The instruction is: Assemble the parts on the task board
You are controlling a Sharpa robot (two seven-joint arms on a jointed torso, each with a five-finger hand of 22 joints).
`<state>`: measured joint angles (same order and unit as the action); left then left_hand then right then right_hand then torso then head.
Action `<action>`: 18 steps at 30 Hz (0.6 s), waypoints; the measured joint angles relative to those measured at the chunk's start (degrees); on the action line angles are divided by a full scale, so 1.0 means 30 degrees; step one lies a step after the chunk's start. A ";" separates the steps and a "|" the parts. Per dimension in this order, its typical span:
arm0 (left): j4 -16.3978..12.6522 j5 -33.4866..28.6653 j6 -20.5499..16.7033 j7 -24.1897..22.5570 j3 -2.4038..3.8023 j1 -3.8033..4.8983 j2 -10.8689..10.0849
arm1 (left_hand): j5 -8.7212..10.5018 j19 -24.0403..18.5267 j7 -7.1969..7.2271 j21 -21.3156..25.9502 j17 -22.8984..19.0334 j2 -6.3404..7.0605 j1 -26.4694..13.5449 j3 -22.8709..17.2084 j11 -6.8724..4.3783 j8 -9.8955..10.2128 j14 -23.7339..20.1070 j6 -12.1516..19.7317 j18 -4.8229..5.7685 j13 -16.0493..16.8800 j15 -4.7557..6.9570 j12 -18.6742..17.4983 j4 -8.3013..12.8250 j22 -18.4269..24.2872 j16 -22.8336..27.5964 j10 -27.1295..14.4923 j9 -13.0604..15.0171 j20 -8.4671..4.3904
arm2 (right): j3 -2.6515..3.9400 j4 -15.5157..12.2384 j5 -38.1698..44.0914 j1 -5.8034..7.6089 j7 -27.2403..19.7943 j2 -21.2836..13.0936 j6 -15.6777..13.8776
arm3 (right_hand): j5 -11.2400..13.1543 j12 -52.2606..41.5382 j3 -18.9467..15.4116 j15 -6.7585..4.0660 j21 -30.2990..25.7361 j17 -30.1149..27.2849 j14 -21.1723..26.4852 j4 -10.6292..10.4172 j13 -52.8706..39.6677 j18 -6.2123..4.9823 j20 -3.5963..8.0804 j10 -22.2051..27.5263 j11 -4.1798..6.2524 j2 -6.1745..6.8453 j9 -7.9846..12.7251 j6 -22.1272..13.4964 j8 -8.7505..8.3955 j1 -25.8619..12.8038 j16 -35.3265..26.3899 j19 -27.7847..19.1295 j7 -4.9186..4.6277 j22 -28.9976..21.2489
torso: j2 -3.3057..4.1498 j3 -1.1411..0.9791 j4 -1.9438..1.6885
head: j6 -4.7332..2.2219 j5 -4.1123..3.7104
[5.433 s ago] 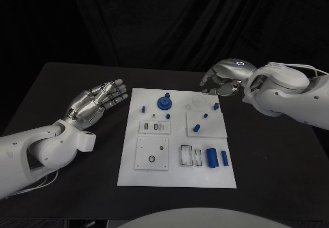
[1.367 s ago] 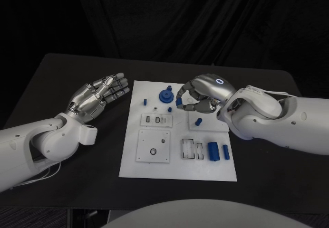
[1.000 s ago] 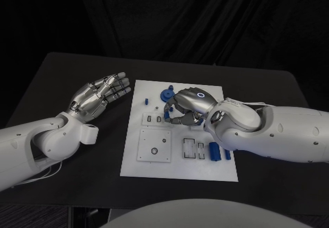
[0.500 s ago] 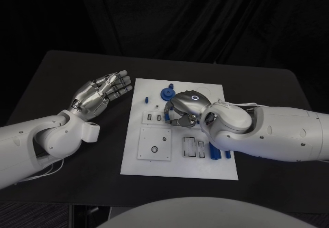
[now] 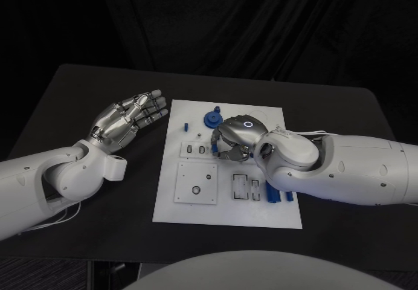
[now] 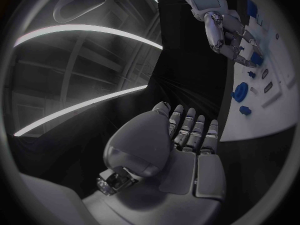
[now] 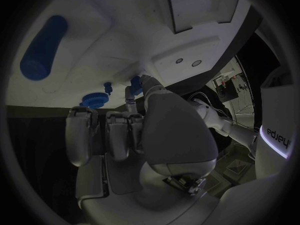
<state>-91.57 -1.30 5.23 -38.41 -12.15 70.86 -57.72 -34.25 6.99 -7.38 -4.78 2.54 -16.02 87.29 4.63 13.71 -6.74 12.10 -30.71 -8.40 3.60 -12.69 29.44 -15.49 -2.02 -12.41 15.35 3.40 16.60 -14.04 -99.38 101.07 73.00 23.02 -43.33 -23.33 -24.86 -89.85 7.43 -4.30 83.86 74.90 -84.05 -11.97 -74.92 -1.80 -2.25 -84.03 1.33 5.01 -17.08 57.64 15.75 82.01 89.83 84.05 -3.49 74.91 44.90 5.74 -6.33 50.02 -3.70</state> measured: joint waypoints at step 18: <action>0.0117 0.0000 0.0022 0.0115 0.0000 -0.0021 0.0066 | 0.0000 0.0000 -0.0067 0.0000 0.0001 0.0000 0.0000 -0.0053 0.0000 0.0000 0.0000 0.0066 0.0000 0.0000 0.0000 0.0000 0.0054 0.0000 0.0000 0.0000 0.0000 0.0000 | 0.0013 0.0580 0.0150 -0.0001 0.0069 0.0375 0.0672 | 0.3002 -0.0001 -0.0243 0.0189 -0.0072 0.0000 0.0017 -0.0243 0.0000 -0.0001 -0.0140 0.0000 -0.0417 0.0061 -0.2063 -0.2180 -0.0397 -0.1292 0.0000 0.0000 -0.0671 -0.0002 | -0.0007 0.0004 0.0002 | -0.0007 -0.0040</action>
<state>-91.22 -1.30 5.30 -38.06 -12.15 70.80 -57.52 -34.25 7.00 -7.58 -4.78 2.54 -16.02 87.29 4.47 13.71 -6.74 12.10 -30.51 -8.40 3.60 -12.69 29.44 -15.33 -2.02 -12.41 15.35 3.40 16.60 -14.00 -97.64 101.52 72.99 23.23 -42.20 -21.32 -15.85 -89.85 6.70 -3.73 83.64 74.90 -84.00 -12.70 -74.92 -1.80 -2.67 -84.03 0.08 5.19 -23.27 51.10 14.56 78.14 89.83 84.05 -5.50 74.90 44.87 5.75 -6.32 49.99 -3.82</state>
